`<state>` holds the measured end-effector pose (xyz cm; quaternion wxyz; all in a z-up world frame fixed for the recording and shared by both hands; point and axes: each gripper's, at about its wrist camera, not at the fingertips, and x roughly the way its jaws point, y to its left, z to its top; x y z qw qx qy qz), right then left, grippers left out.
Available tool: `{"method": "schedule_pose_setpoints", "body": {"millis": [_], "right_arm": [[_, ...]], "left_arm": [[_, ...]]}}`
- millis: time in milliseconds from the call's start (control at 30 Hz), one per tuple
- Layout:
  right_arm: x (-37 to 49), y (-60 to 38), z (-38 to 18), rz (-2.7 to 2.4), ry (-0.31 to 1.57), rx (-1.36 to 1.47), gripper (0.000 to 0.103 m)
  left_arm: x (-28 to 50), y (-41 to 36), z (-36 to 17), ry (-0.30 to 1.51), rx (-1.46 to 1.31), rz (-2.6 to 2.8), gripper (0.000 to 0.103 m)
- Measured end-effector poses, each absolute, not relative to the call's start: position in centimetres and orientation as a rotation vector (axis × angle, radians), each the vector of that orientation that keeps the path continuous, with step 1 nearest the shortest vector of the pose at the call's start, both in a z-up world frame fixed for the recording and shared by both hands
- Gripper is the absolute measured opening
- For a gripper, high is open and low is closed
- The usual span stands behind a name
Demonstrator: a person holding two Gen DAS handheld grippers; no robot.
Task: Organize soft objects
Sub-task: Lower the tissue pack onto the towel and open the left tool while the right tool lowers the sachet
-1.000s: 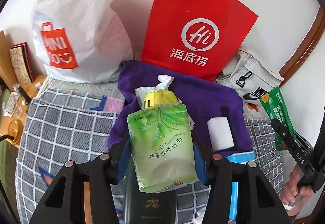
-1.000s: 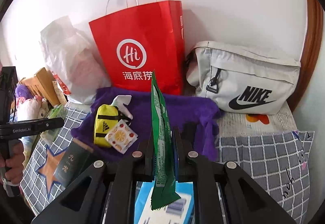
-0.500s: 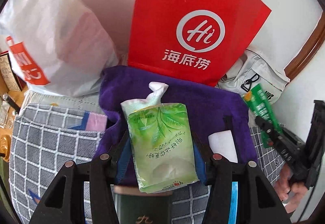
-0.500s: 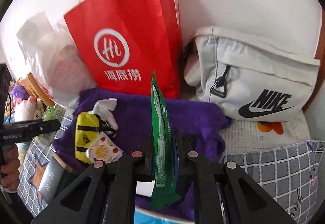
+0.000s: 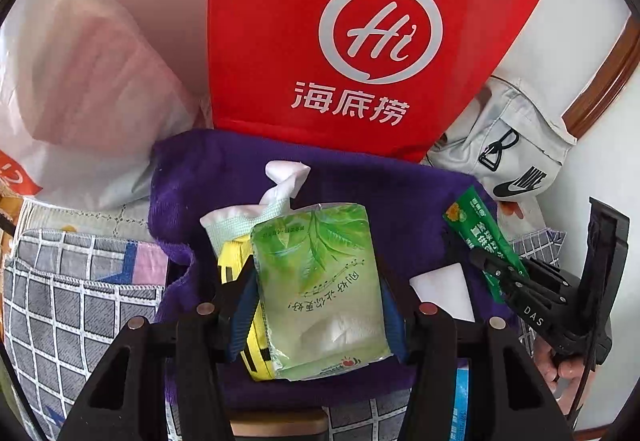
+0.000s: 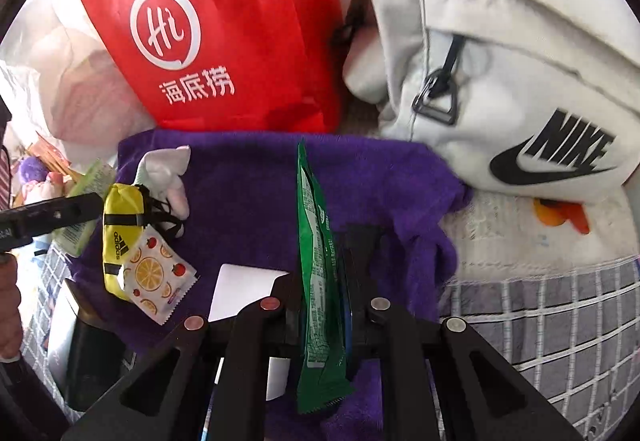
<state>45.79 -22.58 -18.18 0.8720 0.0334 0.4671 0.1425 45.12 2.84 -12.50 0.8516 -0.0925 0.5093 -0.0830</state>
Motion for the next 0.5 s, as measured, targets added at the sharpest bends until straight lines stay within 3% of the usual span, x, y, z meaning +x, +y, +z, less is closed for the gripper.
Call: {"method": "schedule_pose_setpoints", "body": {"millis": [500], "right_arm": [[46.3, -21.4, -19.4, 0.309, 0.997, 0.044, 0.014]], "left_arm": [[45.7, 1.9, -14.7, 1.123, -0.214, -0.174, 0.053]]}}
